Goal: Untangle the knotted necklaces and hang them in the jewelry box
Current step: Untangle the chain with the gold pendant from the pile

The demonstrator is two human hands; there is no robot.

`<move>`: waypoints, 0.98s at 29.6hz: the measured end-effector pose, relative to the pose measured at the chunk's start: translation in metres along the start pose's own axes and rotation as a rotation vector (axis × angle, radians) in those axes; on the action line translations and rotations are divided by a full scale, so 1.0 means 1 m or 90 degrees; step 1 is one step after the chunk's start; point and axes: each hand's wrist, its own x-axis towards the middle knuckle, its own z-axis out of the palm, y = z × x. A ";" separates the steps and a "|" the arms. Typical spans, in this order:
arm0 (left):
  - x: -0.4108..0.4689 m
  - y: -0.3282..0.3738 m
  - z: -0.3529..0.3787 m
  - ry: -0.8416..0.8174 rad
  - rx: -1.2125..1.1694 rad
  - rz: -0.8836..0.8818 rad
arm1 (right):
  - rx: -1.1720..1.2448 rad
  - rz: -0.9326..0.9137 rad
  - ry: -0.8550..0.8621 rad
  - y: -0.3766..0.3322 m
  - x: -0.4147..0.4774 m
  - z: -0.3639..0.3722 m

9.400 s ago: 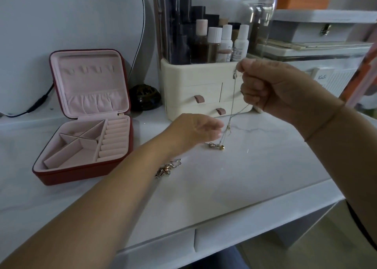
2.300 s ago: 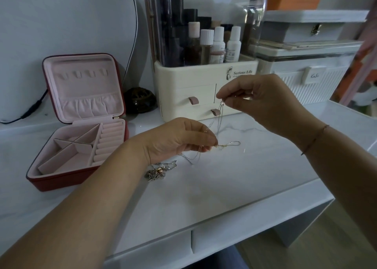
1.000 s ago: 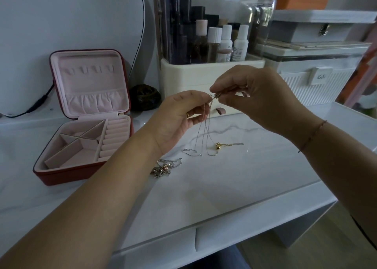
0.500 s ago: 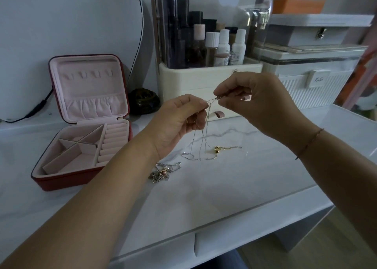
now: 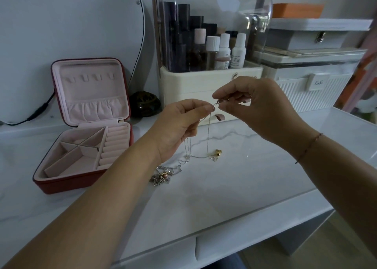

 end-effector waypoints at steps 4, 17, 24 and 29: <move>0.002 -0.002 -0.001 0.019 0.005 0.017 | -0.002 0.009 0.001 0.000 -0.001 0.002; 0.005 0.004 -0.021 -0.014 -0.282 -0.041 | 0.131 0.183 0.009 0.017 0.002 -0.002; 0.008 0.016 -0.040 0.008 -0.367 0.005 | 0.607 0.357 0.061 0.032 0.003 -0.010; 0.008 0.019 -0.047 0.030 -0.367 0.020 | 0.610 0.391 0.057 0.042 -0.003 -0.011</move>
